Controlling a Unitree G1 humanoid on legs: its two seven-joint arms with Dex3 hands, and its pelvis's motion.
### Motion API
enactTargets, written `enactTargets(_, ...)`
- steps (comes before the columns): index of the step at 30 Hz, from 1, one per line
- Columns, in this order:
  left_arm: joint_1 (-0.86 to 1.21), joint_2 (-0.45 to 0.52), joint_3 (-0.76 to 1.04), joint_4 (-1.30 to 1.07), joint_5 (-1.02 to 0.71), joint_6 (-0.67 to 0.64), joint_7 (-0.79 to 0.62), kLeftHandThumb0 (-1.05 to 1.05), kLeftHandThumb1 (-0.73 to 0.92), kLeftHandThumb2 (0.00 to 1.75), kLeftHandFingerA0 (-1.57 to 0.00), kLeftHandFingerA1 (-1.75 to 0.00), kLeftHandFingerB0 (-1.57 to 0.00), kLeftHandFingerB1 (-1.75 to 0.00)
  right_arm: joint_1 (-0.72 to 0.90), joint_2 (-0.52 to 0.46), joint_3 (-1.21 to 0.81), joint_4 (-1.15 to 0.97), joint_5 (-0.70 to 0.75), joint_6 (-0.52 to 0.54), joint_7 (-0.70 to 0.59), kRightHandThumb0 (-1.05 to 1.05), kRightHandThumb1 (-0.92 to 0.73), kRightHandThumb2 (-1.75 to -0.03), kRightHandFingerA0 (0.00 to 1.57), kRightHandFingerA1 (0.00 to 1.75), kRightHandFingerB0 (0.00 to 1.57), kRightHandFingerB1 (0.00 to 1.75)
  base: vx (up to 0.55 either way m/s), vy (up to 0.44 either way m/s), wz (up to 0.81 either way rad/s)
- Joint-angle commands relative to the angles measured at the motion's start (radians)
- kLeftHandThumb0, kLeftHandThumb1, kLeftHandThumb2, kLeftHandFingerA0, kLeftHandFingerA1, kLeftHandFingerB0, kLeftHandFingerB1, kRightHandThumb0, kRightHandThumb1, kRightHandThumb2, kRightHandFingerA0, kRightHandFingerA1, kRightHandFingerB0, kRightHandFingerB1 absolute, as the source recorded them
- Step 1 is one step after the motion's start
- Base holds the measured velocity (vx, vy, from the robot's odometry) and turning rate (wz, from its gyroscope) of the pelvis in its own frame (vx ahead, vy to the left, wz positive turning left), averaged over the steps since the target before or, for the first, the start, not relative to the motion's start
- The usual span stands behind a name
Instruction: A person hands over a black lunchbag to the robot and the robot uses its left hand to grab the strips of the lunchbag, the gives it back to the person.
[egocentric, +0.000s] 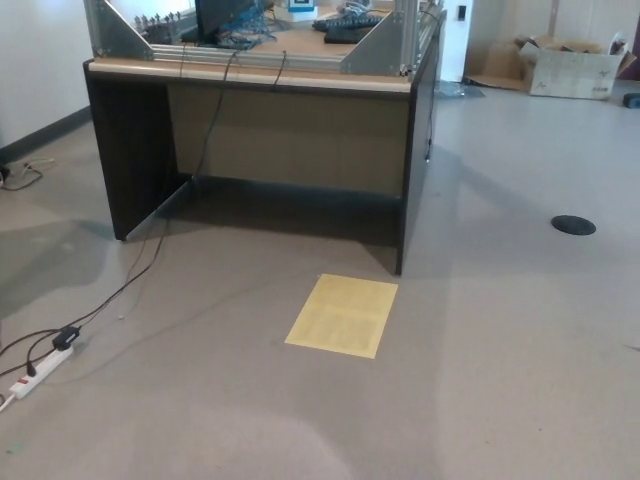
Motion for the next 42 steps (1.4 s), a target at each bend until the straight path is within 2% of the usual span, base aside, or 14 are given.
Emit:
enactTargets(1,-0.226,0.032,0.000,-0.171,-0.004,0.048,-0.159,-0.07,0.58,0.55,-0.82,-1.75,-0.61,-1.72,0.004,-0.005,-0.008,0.003,0.006,-0.014,-0.015,-0.51,-0.74,-0.63,0.69,0.50,0.62,0.47,0.00,0.000,0.00)
enactTargets(8,-0.566,-0.048,-0.083,-0.253,0.023,0.161,-0.337,-0.15,0.60,0.55,-0.81,-1.75,-0.58,-1.72,-0.013,-0.005,-0.005,-0.001,0.000,0.017,-0.021,-0.50,-0.76,-0.63,0.64,0.45,0.59,0.45,0.00,0.000,0.00)
enactTargets(10,-0.725,-0.107,-0.128,-0.218,0.021,0.184,-0.394,-0.15,0.61,0.55,-0.82,-1.75,-0.55,-1.72,-0.012,-0.007,-0.008,-0.012,0.003,0.024,-0.016,-0.52,-0.64,-0.99,0.58,0.62,0.49,0.57,0.00,0.000,0.00)
enactTargets(11,-0.763,-0.123,-0.141,-0.207,0.010,0.191,-0.424,-0.16,0.62,0.55,-0.80,-1.75,-0.52,-1.70,-0.010,-0.007,-0.011,-0.018,0.008,0.026,-0.013,-0.50,-0.75,-0.63,0.63,0.45,0.59,0.45,0.00,0.000,0.00)
enactTargets(17,-1.079,-0.304,-0.247,-0.051,0.076,0.262,-0.439,-0.19,0.57,0.54,-0.84,-1.75,-0.56,-1.72,-0.007,0.010,-0.036,-0.012,0.049,-0.006,0.009,-0.48,-0.60,-0.99,0.66,0.67,0.53,0.60,0.00,0.000,0.00)
enactTargets(18,-1.102,-0.323,-0.255,-0.036,0.083,0.275,-0.434,-0.20,0.56,0.54,-0.84,-1.75,-0.55,-1.74,-0.008,0.009,-0.037,-0.009,0.051,-0.006,0.014,-0.53,-0.74,-0.62,0.68,0.50,0.62,0.47,0.00,0.000,0.00)
enactTargets(20,-1.159,-0.370,-0.279,0.012,0.093,0.292,-0.423,-0.19,0.55,0.54,-0.84,-1.75,-0.55,-1.74,-0.012,0.004,-0.039,-0.001,0.055,-0.011,0.024,-0.54,-0.74,-0.62,0.68,0.50,0.61,0.47,0.00,0.000,0.00)
enactTargets(28,-1.277,-0.511,-0.370,0.122,0.121,0.327,-0.412,-0.21,0.59,0.54,-0.81,-1.75,-0.57,-1.75,-0.020,-0.002,-0.023,-0.004,0.027,-0.003,0.008,-0.50,-0.74,-0.62,0.68,0.49,0.62,0.47,0.00,0.000,0.00)
enactTargets(29,-1.271,-0.535,-0.389,0.111,0.123,0.338,-0.423,-0.24,0.61,0.55,-0.81,-1.75,-0.54,-1.75,-0.018,-0.005,-0.021,-0.002,0.022,-0.013,0.002,-0.49,-0.62,-1.00,0.65,0.67,0.53,0.60,0.00,0.000,0.00)
enactTargets(32,-1.261,-0.554,-0.416,0.093,0.129,0.358,-0.435,-0.27,0.61,0.56,-0.79,-1.75,-0.62,-1.67,-0.015,-0.007,-0.023,0.001,0.023,-0.015,0.013,-0.52,-0.75,-0.62,0.68,0.49,0.61,0.47,0.00,0.000,0.00)
enactTargets(33,-1.255,-0.563,-0.430,0.080,0.146,0.377,-0.427,-0.29,0.60,0.57,-0.81,-1.75,-0.64,-1.66,-0.014,-0.008,-0.023,0.002,0.025,-0.016,0.021,-0.51,-0.62,-1.00,0.64,0.66,0.51,0.59,0.00,0.000,0.00)
enactTargets(35,-1.240,-0.582,-0.444,0.051,0.163,0.418,-0.423,-0.32,0.58,0.57,-0.85,-1.75,-0.68,-1.64,-0.013,-0.008,-0.024,0.005,0.022,-0.027,0.017,-0.50,-0.62,-1.00,0.65,0.66,0.51,0.60,0.00,0.000,0.00)
enactTargets(37,-1.209,-0.585,-0.452,-0.004,0.165,0.419,-0.438,-0.37,0.42,0.83,-1.21,-1.40,-0.91,-1.18,-0.014,-0.004,-0.029,0.013,0.029,-0.036,0.024,-0.49,-0.61,-0.99,0.65,0.67,0.51,0.60,0.00,0.000,0.00)
enactTargets(42,-1.165,-0.584,-0.455,-0.063,0.152,0.423,-0.481,-0.28,0.58,0.58,-0.90,-1.72,-0.84,-1.24,-0.009,-0.001,-0.032,0.015,0.029,-0.039,0.031,-0.51,-0.62,-0.99,0.65,0.66,0.51,0.59,0.00,0.000,0.00)
